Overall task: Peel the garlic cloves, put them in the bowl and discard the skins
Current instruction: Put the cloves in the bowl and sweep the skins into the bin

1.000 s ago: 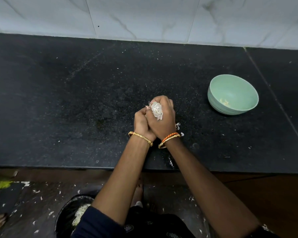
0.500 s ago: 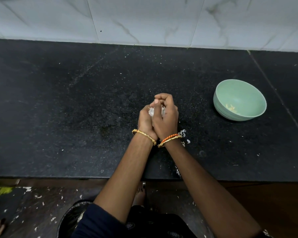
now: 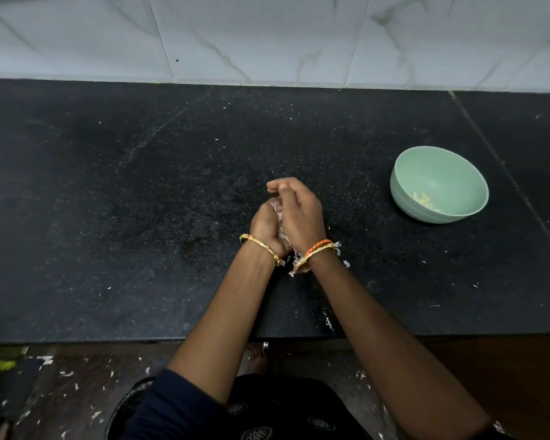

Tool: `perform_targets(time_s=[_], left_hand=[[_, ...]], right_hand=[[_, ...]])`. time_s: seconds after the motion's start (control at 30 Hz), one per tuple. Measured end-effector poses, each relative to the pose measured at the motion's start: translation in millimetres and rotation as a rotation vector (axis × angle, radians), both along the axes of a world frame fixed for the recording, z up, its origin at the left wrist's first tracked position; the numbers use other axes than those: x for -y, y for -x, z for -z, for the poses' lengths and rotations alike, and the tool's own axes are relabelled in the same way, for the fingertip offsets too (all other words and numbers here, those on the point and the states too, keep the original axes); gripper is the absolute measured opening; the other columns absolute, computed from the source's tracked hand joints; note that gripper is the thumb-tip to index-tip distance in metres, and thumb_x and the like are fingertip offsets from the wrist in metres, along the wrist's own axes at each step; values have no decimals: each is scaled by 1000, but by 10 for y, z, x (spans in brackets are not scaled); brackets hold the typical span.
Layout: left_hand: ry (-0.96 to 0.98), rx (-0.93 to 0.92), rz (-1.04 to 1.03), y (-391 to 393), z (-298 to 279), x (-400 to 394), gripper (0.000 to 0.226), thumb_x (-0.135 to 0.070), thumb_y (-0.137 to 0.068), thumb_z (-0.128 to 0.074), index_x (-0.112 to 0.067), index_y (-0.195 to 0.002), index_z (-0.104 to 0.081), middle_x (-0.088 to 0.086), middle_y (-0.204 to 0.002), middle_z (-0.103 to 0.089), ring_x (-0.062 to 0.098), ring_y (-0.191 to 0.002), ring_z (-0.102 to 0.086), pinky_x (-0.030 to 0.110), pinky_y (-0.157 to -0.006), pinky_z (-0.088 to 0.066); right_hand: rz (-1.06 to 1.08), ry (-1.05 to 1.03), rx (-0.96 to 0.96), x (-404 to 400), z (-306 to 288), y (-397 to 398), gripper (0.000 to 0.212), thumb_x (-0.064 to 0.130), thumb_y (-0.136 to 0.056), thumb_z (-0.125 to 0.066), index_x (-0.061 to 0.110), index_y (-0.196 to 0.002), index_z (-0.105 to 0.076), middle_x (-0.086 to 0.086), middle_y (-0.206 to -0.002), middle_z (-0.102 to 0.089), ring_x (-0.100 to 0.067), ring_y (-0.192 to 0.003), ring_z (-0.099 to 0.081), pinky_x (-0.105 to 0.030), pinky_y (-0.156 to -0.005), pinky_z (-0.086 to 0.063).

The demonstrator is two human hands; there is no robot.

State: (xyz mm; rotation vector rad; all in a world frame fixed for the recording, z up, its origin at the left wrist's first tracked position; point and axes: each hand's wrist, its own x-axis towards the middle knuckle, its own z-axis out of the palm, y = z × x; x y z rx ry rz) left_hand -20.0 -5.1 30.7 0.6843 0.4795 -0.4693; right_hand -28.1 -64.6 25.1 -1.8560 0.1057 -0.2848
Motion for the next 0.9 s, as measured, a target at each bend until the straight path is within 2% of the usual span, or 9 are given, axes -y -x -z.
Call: perform_targets(time_s=[0.07,0.13,0.23,0.3,0.4,0.53,0.6,0.73,0.9], left_hand=[[47,-70,-7,-69,26,-10,45,-13,-97,-31,-15,-53,-39,-3,-40,-36,6,-29,-32,16,-28,-25],[115,-106,-31,-106,32,-69,56,-13,-95,-29,-17,-39,-33,-5,-35,-25,5,-24,-21,15,-24,-15],[153,-125,-38,-86,48,-182,59,-12,-94,-28,-17,-34,-30,-6,-34,-22,6,-23,-19,16,-24,-10],[151,-131,-40,-1,68,-229,60,-12,-93,-26,-18,-34,-30,-6,-34,-22,6,-24,-19,16,-24,-10],[168,-134,-40,177,99,-243,61,-12,-94,-25,-17,-33,-29,-6,-34,-22,5,-23,-19,16,-25,-9],[247,-121,-68,395,138,-182,62,-13,-95,-25,-16,-33,-31,-5,-33,-23,5,-22,-20,16,-25,-8],[280,-116,-121,478,132,-180,63,-14,-95,-25,-16,-33,-31,-5,-33,-23,6,-22,-20,16,-25,-8],[350,-70,-222,578,75,-253,64,-15,-96,-26,-17,-32,-32,-6,-33,-24,5,-22,-20,15,-25,-8],[363,-62,-302,682,14,-300,62,-13,-96,-28,-17,-34,-30,-6,-31,-22,5,-21,-17,14,-25,-8]], right_hand=[[31,-98,-41,149,-85,3,29,18,-97,-43,11,-90,-70,-3,-85,-69,-2,-72,-62,-23,-65,-49],[44,18,-3,401,-53,128,29,22,-99,-43,10,-96,-70,-3,-82,-66,1,-70,-58,-18,-61,-44],[14,334,7,835,194,486,48,42,-95,-38,8,-119,-62,-2,-113,-63,1,-104,-56,-21,-93,-45],[-68,500,-92,1010,348,666,61,47,-94,-33,8,-140,-45,-7,-145,-46,-13,-135,-39,-26,-114,-26],[-279,745,-131,935,402,677,84,62,-89,-26,6,-151,-19,-9,-159,-18,-17,-147,-13,-25,-118,-5],[-484,991,-156,622,404,649,127,87,-64,-27,-1,-151,0,-15,-160,3,-24,-149,4,-38,-121,0],[-496,1003,-180,494,403,607,123,78,-65,-32,-1,-151,4,-16,-160,10,-25,-148,8,-38,-121,2],[-393,1089,-172,289,420,330,91,42,-91,-49,-3,-150,4,-20,-159,11,-30,-148,7,-39,-121,-1],[-578,1045,-40,238,399,158,55,24,-103,-31,3,-151,-17,-12,-161,-9,-23,-149,-6,-33,-121,-5]])
